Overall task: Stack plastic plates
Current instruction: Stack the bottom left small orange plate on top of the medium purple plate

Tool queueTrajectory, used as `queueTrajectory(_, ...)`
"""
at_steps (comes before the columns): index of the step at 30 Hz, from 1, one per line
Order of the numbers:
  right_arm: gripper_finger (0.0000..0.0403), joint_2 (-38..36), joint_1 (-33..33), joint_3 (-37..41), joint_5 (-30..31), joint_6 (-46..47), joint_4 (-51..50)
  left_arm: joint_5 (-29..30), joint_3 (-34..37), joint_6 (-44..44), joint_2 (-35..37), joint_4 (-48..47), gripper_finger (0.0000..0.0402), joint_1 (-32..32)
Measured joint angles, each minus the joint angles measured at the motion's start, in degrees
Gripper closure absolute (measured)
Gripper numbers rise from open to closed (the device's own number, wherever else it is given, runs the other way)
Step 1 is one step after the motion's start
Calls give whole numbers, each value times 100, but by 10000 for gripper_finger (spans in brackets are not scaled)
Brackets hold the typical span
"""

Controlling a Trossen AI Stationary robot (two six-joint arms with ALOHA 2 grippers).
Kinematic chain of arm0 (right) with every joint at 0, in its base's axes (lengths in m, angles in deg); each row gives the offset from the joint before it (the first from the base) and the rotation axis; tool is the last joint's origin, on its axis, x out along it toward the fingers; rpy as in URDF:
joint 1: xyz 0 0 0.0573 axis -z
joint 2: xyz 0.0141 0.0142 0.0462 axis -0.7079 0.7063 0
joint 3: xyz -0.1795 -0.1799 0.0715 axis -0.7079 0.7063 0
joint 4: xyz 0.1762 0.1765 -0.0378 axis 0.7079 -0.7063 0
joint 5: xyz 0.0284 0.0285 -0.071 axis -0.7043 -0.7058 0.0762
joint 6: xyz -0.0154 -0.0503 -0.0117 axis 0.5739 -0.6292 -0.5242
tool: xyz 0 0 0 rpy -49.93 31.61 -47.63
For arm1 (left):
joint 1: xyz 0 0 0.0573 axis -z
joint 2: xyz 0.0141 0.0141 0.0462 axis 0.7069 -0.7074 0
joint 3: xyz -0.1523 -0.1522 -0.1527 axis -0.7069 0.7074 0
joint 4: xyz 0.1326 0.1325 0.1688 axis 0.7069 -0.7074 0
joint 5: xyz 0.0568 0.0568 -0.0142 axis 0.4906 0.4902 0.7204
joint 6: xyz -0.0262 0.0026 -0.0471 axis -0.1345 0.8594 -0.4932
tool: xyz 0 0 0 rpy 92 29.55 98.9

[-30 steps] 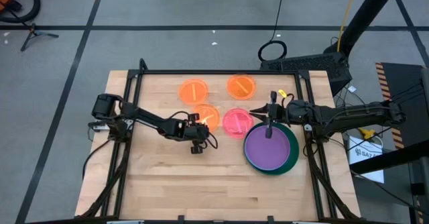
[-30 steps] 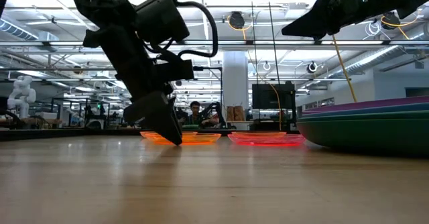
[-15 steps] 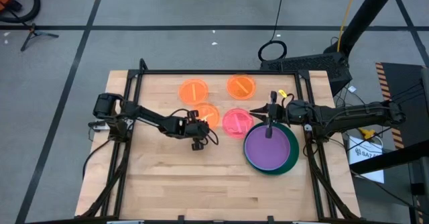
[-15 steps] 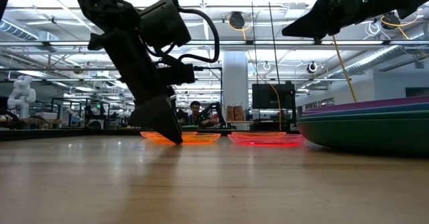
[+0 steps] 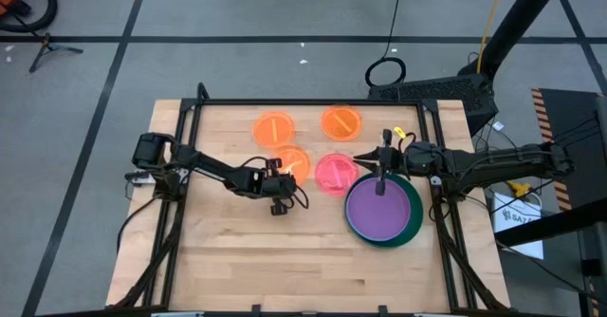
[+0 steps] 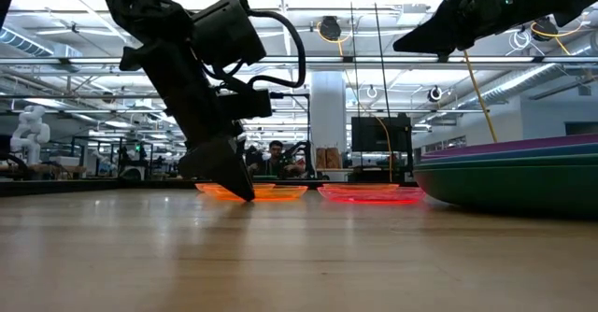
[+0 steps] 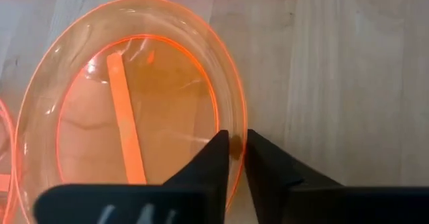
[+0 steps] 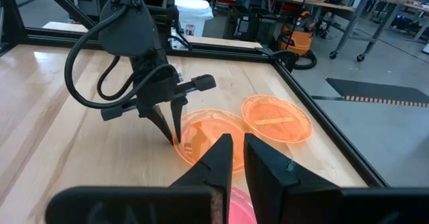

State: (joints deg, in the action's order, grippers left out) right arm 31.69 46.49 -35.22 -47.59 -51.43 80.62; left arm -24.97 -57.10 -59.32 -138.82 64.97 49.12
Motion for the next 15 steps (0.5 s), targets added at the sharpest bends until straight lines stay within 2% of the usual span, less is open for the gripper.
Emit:
queueTrajectory(5, 371, -1, -2, 0, 0, -1, -4, 52, -22, -17, 0, -58, 393, 83)
queueTrajectory(15, 371, -275, -4, 0, -39, 18, 0, 265, -926, 68, -9, -1282, 396, 395)
